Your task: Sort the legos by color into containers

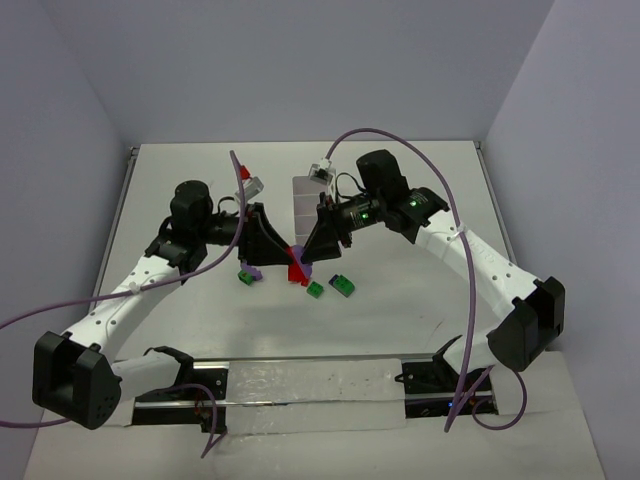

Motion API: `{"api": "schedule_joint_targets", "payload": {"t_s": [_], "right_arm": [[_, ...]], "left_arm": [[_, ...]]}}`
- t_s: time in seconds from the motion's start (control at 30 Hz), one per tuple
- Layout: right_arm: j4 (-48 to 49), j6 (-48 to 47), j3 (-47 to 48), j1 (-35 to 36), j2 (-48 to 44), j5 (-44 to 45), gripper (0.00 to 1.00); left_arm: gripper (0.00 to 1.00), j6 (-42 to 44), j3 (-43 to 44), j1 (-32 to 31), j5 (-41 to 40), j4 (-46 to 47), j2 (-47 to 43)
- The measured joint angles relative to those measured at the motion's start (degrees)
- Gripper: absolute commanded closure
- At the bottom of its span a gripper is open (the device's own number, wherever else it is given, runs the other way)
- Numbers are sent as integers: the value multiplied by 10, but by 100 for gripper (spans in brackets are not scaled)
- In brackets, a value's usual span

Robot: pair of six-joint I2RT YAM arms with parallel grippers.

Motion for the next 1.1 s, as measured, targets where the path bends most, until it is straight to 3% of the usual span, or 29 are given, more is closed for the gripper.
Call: {"api": "schedule_joint_targets", "payload": {"t_s": [0.23, 0.37, 0.43, 0.5, 0.57, 0.9, 1.1], "right_arm": [[-13, -13, 6, 0, 9, 1, 40], [-17, -17, 6, 1, 15, 1, 50], [-18, -19, 6, 1, 18, 0, 64], [-21, -24, 7, 2, 20, -3, 89], [-24, -26, 7, 3, 20, -4, 100], [-33, -50, 6, 0, 20, 4, 100], [-65, -89, 6, -54, 18, 1, 100]], "left_arm": [[100, 5, 3, -8, 0, -6, 6], [100, 5, 5, -10, 0, -9, 11], [100, 6, 6, -11, -1, -10, 12], [100, 9, 6, -11, -3, -13, 14], [100, 11, 6, -11, -2, -16, 15], [100, 92, 22, -8, -11, -99, 15], [100, 193, 24, 67, -11, -209, 13]]}}
